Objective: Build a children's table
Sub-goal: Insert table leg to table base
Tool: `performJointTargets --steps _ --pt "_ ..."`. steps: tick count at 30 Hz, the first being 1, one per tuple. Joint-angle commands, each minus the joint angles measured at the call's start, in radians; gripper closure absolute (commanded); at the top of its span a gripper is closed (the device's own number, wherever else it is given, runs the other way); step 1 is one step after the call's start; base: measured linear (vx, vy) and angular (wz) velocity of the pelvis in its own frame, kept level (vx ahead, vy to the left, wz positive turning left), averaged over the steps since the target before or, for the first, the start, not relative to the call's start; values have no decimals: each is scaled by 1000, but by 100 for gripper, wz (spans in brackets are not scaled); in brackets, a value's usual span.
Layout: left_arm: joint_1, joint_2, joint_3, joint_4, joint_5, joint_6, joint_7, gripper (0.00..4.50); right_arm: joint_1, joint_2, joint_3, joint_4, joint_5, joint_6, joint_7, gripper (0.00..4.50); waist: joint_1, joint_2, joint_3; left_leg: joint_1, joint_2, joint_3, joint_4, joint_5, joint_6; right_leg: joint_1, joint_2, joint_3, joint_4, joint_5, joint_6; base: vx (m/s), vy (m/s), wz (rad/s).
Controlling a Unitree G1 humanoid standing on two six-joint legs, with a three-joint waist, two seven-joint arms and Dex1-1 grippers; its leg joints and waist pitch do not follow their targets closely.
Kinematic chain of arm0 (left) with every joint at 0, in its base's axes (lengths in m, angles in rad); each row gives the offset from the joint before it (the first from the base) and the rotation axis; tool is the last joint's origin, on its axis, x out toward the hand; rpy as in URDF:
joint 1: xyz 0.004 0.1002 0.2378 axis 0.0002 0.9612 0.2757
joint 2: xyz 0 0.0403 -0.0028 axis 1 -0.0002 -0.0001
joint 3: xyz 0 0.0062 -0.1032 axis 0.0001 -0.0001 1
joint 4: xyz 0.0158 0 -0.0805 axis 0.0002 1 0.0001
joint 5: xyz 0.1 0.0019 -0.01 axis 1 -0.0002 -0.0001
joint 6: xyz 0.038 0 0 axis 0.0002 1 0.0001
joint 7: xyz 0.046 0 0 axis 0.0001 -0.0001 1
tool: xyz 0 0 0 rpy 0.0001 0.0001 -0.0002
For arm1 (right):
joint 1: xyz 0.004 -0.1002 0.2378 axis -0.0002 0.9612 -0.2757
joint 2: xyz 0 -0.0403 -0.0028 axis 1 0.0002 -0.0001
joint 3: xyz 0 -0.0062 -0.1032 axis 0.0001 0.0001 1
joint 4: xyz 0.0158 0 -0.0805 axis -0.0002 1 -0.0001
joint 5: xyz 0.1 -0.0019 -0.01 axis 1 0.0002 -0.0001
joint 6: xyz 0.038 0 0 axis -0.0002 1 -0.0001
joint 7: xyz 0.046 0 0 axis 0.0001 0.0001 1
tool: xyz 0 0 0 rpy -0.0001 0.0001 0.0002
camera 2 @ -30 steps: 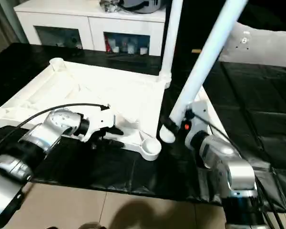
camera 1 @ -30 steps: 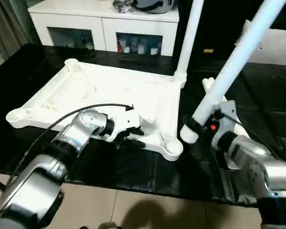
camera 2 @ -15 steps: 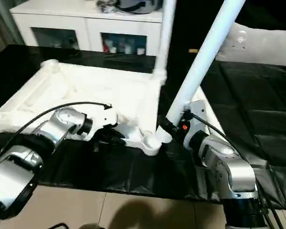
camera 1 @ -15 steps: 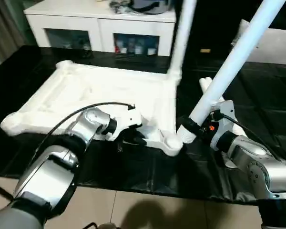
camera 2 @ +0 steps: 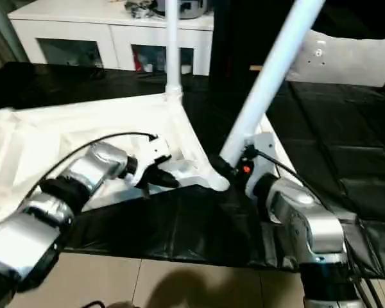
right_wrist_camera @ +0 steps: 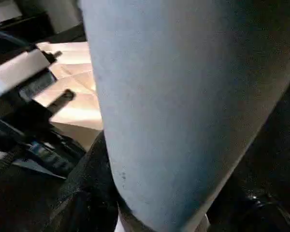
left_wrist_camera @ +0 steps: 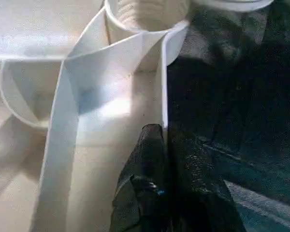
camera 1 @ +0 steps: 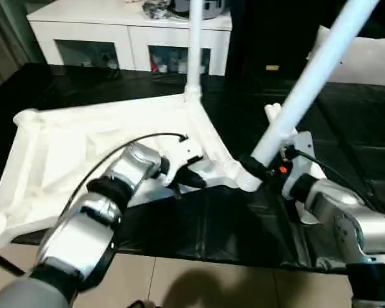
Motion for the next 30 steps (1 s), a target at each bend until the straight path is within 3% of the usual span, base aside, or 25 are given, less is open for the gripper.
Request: performJointTargets --steps 1,3,6,10,13,18,20,23,24,25,30 --pt "56 13 -40 -22 49 -135 15 450 -22 -11 10 1 -4 -16 18 259 8 -5 -71 6 46 -16 -69 -158 35 61 -92 48 -86 -284 -160 0 0 0" --pt "92 31 -55 -56 64 -197 -4 450 -31 -24 30 2 -8 -10 42 259 13 -1 -73 6 50 -18 -71 -164 28 61 -94 49 -84 -270 -158 0 0 0" --pt "139 58 -72 -123 65 -202 -54 450 -47 -42 64 24 -34 -14 67 259 16 -2 -70 8 52 -15 -74 -177 15 56 -94 51 -83 -277 -157 0 0 0" --pt "180 67 -45 -194 22 -140 -101 450 -88 -46 94 88 -74 -35 76 259 15 -5 -66 15 50 -15 -76 -212 -2 52 -96 52 -84 -339 -156 0 0 0" --pt "209 93 -49 -224 23 -154 -138 450 -121 -55 122 142 -94 -30 92 259 16 -9 -66 16 52 -15 -78 -211 -1 51 -97 53 -83 -343 -149 0 0 0" --pt "209 97 -43 -218 52 -156 -87 450 -145 -67 158 191 -123 -28 117 259 15 -15 -65 13 49 -12 -77 -205 4 53 -97 55 -86 -353 -133 0 0 0" --pt "203 90 -36 -204 65 -169 -46 450 -146 -66 156 196 -123 -29 120 259 14 -16 -63 14 49 -13 -79 -214 4 51 -96 54 -89 -376 -125 0 0 0" --pt "198 82 -28 -188 77 -186 -5 450 -146 -66 147 193 -116 -26 129 259 15 -16 -58 23 46 -14 -81 -261 3 45 -97 51 -107 -509 -82 0 0 0" --pt "198 78 -24 -185 72 -180 -4 423 -144 -68 143 189 -111 -27 133 259 15 -16 -57 24 45 -15 -81 -267 3 43 -97 50 -109 -529 -75 0 0 0" --pt "198 74 -18 -182 59 -172 -19 407 -137 -70 137 176 -101 -29 140 259 16 -3 -58 25 45 -18 -82 -276 0 42 -99 49 -111 -551 -66 0 0 0" --pt "196 73 -22 -172 56 -187 -39 360 -102 -76 104 113 -55 -27 163 259 13 -8 -61 22 46 -21 -85 -284 2 45 -96 48 -111 -516 -65 0 0 0"
